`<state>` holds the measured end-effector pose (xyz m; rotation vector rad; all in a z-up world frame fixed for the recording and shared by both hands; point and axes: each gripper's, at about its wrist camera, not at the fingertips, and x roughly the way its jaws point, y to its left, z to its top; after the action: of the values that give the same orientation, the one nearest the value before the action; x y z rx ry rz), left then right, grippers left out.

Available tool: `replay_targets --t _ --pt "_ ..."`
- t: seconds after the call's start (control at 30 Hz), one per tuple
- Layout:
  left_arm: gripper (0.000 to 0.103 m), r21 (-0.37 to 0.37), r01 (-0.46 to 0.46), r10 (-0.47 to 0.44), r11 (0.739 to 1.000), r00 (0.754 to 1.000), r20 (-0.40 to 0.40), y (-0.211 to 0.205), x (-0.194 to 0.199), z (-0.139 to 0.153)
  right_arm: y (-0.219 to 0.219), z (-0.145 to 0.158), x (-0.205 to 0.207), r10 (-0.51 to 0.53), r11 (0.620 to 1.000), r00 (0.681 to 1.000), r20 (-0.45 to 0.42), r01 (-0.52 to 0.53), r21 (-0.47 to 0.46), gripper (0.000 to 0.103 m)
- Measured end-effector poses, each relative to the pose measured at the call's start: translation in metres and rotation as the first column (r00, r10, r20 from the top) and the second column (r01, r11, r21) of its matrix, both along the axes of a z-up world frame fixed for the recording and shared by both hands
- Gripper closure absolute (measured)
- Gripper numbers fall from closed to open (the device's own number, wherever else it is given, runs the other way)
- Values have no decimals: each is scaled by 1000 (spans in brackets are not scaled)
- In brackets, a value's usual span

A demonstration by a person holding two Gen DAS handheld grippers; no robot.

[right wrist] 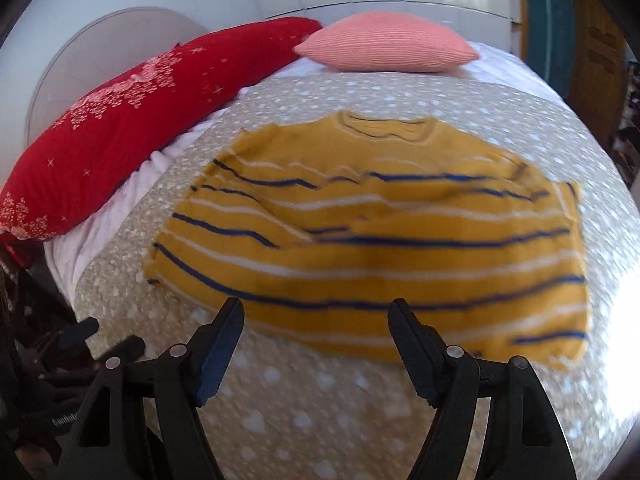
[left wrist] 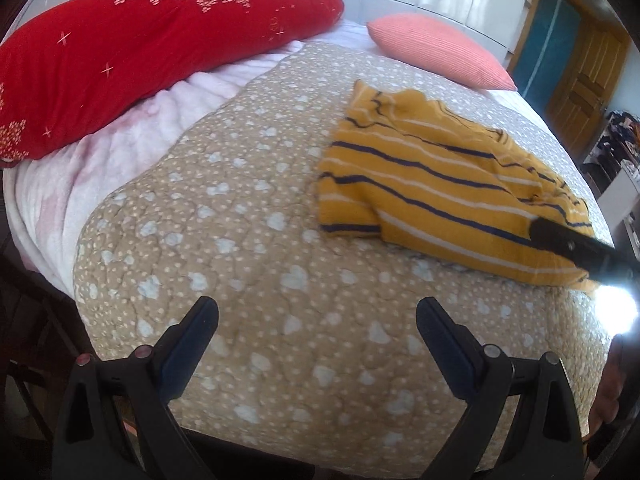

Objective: Fold small clothes
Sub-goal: 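Grasp the folded sweater edge with the right gripper and lift it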

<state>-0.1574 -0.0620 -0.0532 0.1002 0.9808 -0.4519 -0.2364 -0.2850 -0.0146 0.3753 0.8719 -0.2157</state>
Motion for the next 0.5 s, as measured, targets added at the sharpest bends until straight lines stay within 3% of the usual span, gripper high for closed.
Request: replay_targets --t 0.3,0.5 --pt "4 -8 -72 72 997 997 -34 33 17 -11 34 0 96 118 993 993 9 -117 -23 24" --pt "4 -36 -98 97 995 994 -48 45 19 -13 68 -11 144 189 980 981 -49 -192 -50 24"
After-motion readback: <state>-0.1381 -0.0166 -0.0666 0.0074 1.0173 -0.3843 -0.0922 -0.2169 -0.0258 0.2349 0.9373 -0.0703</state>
